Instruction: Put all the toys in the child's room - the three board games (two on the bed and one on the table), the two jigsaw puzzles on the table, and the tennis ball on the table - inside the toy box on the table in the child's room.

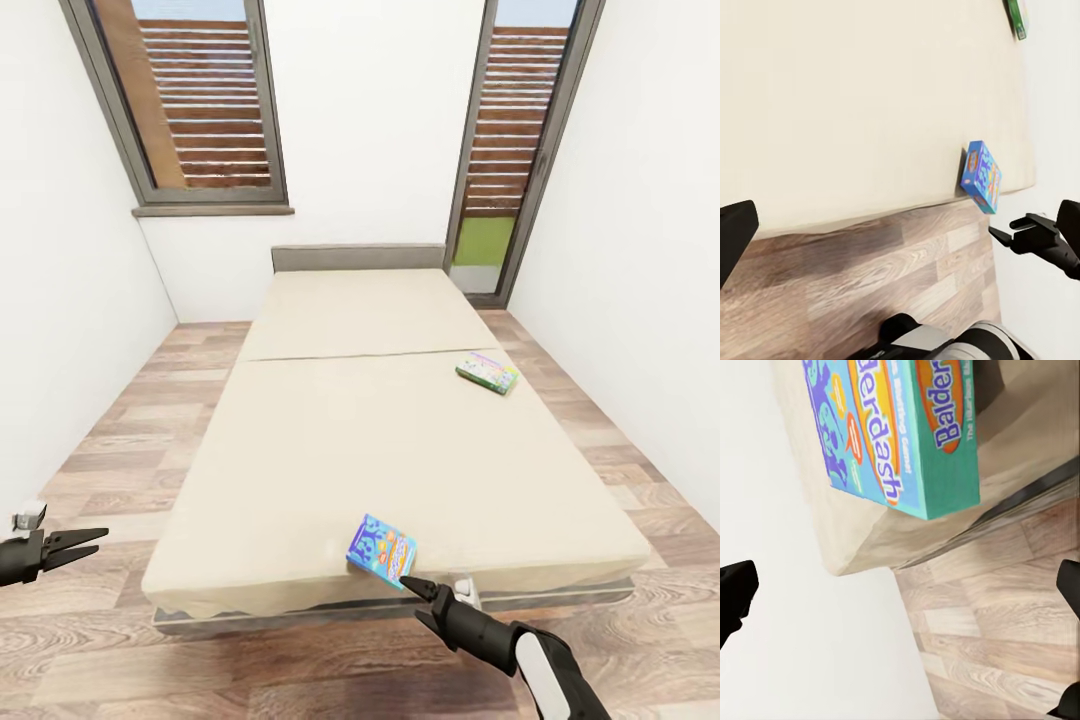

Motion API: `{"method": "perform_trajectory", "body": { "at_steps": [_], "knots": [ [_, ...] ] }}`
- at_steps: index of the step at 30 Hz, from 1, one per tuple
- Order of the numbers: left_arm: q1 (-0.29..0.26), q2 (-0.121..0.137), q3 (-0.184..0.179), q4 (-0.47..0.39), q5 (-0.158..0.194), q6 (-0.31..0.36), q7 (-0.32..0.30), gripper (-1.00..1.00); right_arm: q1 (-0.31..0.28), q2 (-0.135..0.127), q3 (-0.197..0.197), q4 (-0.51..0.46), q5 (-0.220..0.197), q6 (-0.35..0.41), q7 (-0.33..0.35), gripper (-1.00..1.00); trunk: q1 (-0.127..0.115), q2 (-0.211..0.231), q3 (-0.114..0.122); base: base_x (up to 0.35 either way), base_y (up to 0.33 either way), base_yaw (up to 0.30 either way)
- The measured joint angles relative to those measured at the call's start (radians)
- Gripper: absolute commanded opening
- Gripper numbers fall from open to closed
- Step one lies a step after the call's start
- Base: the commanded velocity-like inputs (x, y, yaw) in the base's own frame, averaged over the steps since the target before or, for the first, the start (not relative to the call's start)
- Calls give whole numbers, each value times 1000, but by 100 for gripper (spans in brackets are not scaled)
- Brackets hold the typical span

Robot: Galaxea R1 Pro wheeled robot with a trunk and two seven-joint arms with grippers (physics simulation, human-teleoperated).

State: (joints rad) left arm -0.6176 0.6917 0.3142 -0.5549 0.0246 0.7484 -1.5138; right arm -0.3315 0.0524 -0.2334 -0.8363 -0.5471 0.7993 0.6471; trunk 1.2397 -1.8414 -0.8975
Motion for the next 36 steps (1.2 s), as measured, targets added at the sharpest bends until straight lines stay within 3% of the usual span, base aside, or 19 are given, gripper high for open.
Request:
{"method": "perform_trajectory", "body": {
  "at_steps": [15,21,36],
  "knots": [
    [0,0,0,0,0,0,0,100,-15,2,1,-1,2,-10,9,100,0,0,0,0,0,0],
    [0,0,-1,0,0,0,0,100,-16,6,2,-2,4,-13,11,100,23,-42,-19,0,0,0],
    [0,0,0,0,0,0,0,100,-16,10,4,-1,8,-32,11,100,23,-42,-19,0,0,0]
  ]
}}
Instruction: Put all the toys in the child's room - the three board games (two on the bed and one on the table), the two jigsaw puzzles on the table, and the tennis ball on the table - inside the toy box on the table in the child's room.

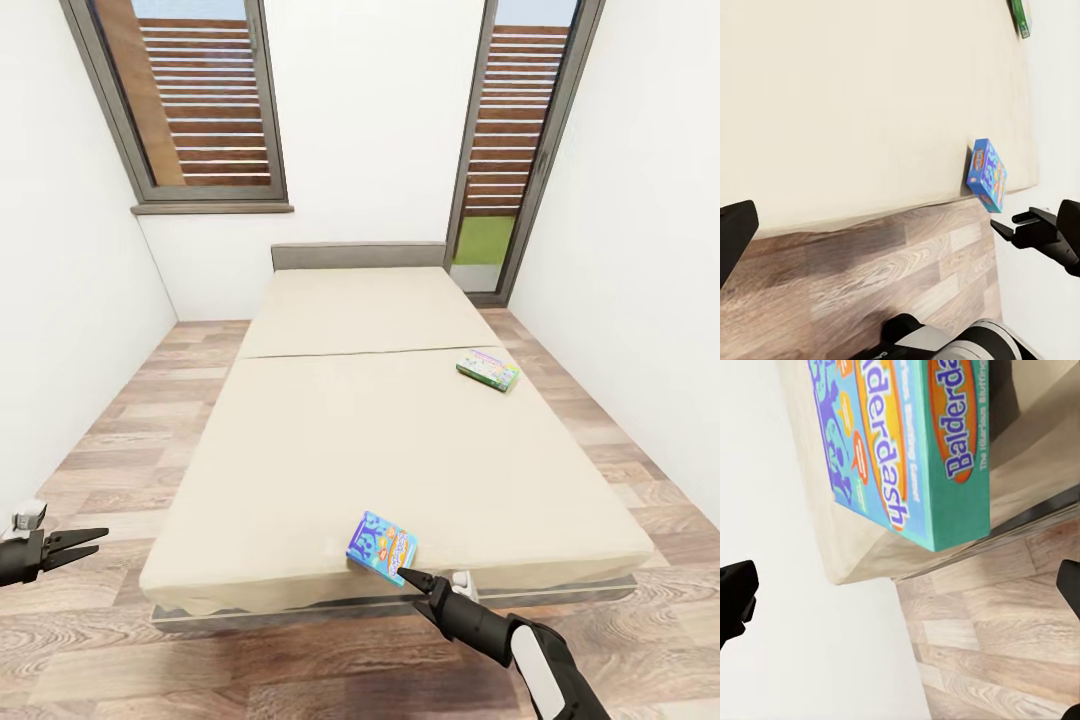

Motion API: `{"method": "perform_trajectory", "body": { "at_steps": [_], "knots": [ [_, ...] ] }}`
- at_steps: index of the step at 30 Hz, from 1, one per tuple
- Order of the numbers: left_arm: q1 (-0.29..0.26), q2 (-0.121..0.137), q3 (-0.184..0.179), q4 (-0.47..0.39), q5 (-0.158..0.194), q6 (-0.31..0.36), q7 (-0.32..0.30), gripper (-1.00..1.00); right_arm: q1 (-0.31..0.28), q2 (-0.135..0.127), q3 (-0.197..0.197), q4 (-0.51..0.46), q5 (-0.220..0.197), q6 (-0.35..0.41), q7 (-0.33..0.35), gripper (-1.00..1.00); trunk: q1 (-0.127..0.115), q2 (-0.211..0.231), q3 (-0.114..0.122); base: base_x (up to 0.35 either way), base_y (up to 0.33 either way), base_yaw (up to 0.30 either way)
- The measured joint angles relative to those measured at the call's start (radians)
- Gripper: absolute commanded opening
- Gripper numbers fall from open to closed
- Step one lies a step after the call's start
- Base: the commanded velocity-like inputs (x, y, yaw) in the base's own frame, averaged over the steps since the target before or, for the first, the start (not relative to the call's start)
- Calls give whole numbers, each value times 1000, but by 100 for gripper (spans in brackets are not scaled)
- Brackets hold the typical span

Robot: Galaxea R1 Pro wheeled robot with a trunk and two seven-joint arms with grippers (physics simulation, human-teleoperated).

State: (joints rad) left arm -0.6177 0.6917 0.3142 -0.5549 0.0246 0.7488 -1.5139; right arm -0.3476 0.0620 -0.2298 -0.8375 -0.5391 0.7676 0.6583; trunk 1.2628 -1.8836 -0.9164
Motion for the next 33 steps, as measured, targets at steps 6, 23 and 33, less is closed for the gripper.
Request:
{"method": "perform_trajectory", "body": {
  "at_steps": [6,23,33],
  "knots": [
    [0,0,0,0,0,0,0,100,0,1,1,0,1,-1,0,100,0,0,0,0,0,0],
    [0,0,0,0,0,0,0,100,0,-1,1,0,2,0,-5,100,0,0,0,59,26,0],
    [0,0,1,0,0,0,0,100,0,-3,0,0,2,1,-5,100,0,0,0,20,9,0]
  ]
}}
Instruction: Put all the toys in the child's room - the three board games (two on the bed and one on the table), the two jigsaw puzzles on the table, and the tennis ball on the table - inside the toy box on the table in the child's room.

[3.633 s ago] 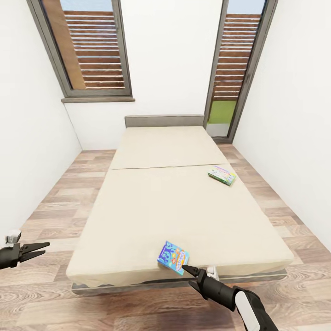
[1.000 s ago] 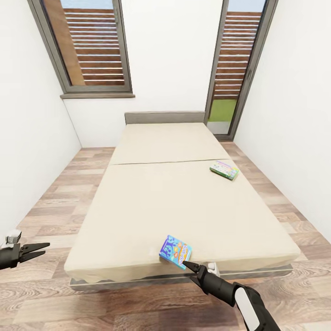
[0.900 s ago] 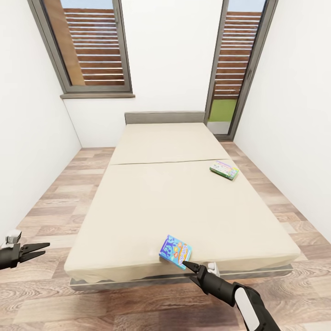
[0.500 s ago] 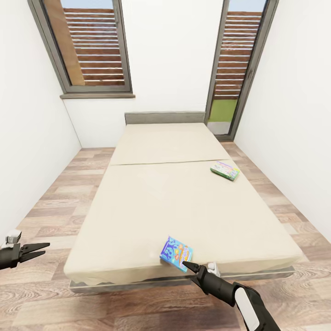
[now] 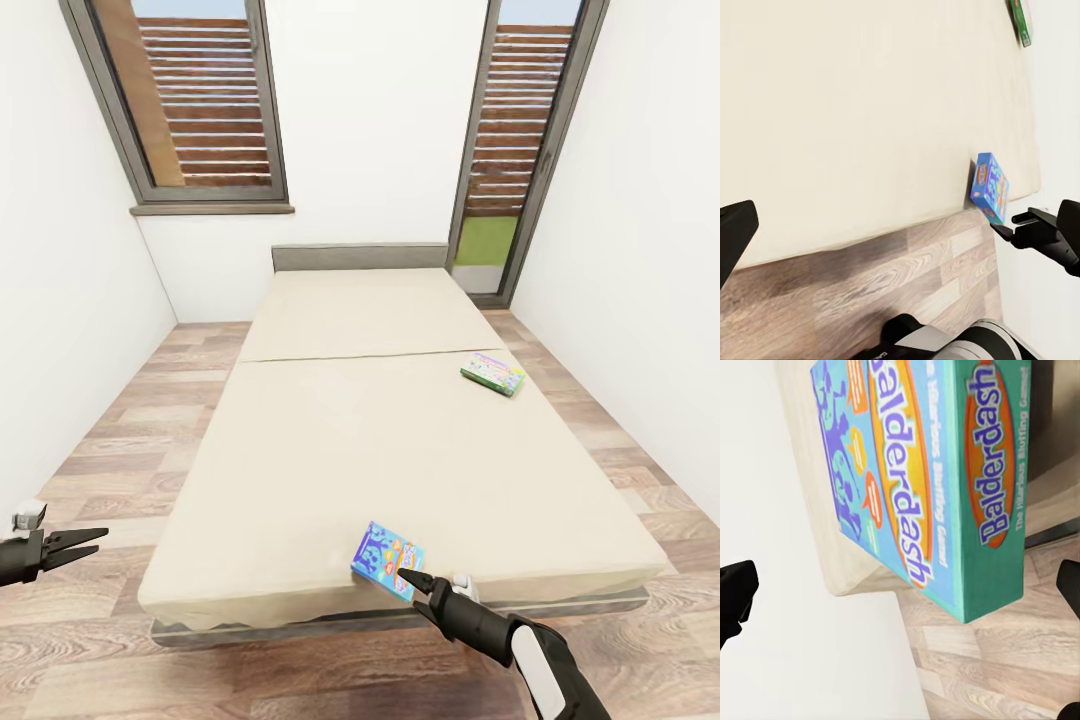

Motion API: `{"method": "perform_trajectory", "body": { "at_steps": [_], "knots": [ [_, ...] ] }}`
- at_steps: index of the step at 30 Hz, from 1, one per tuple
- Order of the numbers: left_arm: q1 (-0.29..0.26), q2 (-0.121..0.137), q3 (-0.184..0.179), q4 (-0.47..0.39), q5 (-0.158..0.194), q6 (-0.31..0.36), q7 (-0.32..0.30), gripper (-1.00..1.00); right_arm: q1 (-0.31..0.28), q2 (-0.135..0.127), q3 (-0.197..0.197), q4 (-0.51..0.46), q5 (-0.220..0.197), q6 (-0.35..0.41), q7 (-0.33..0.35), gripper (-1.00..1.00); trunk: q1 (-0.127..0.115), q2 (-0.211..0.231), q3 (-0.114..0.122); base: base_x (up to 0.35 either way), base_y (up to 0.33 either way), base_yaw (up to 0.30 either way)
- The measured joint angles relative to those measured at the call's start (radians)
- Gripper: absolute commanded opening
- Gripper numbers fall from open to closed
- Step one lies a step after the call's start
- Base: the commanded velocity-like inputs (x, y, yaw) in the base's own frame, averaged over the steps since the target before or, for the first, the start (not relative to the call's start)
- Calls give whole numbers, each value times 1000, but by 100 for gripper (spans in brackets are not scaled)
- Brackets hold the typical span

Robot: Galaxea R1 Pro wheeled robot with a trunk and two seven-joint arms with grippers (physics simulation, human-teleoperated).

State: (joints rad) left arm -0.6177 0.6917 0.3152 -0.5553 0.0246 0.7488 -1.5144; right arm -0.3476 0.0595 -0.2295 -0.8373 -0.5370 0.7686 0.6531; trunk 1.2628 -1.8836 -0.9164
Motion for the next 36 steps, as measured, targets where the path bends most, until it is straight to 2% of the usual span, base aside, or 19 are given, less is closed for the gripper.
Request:
{"method": "perform_trajectory", "body": {
  "at_steps": [16,36],
  "knots": [
    [0,0,-1,0,0,0,0,100,0,0,1,0,0,1,0,100,0,0,0,5,1,0],
    [0,0,-1,0,0,0,-1,100,0,-2,2,0,6,11,-3,100,0,0,0,68,22,0]
  ]
}}
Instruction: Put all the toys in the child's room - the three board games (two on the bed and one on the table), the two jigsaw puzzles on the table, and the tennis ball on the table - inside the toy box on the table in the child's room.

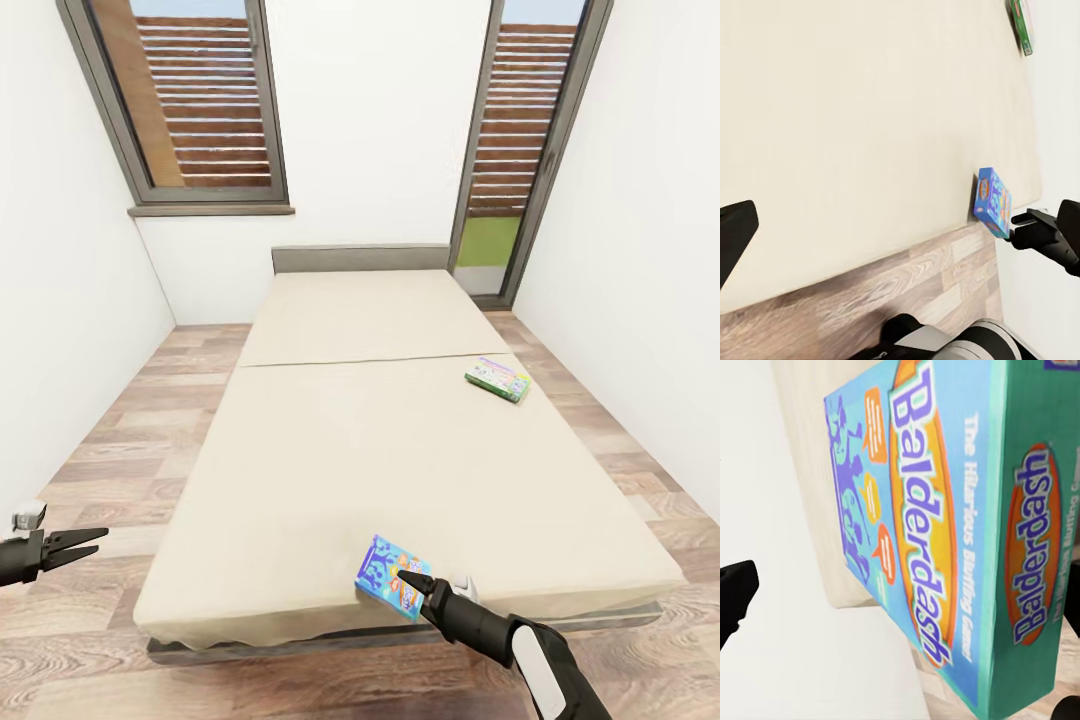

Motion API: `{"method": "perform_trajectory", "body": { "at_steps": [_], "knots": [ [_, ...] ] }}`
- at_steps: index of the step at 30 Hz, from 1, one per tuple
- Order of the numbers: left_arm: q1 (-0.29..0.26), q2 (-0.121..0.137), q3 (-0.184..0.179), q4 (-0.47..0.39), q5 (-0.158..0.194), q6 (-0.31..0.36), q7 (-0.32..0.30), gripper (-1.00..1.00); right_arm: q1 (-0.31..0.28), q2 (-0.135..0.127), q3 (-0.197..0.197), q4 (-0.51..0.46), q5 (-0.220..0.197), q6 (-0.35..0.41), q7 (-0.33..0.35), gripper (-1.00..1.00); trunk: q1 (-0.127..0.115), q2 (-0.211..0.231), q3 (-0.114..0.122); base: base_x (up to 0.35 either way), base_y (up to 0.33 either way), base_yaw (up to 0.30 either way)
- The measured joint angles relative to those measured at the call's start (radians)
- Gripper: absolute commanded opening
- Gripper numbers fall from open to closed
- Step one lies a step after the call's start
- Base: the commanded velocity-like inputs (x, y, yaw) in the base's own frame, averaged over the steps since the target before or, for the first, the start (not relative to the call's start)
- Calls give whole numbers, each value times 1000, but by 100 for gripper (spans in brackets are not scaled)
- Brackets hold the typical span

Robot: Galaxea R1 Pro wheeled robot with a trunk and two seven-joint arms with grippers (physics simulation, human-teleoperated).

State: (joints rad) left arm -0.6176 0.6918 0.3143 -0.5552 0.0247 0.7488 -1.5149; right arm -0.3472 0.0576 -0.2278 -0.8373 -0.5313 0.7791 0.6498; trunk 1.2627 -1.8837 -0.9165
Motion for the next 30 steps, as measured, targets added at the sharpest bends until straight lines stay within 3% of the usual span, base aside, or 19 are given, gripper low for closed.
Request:
{"method": "perform_trajectory", "body": {
  "at_steps": [15,16,30],
  "knots": [
    [0,0,0,0,0,0,0,100,0,1,0,0,-3,-1,1,100,0,0,0,2,1,0],
    [0,0,0,0,0,0,0,100,0,1,0,0,-3,-1,1,-100,0,0,0,0,0,0],
    [0,0,-1,0,0,2,0,100,0,0,-1,0,-7,-8,6,-100,0,0,0,0,0,0]
  ]
}}
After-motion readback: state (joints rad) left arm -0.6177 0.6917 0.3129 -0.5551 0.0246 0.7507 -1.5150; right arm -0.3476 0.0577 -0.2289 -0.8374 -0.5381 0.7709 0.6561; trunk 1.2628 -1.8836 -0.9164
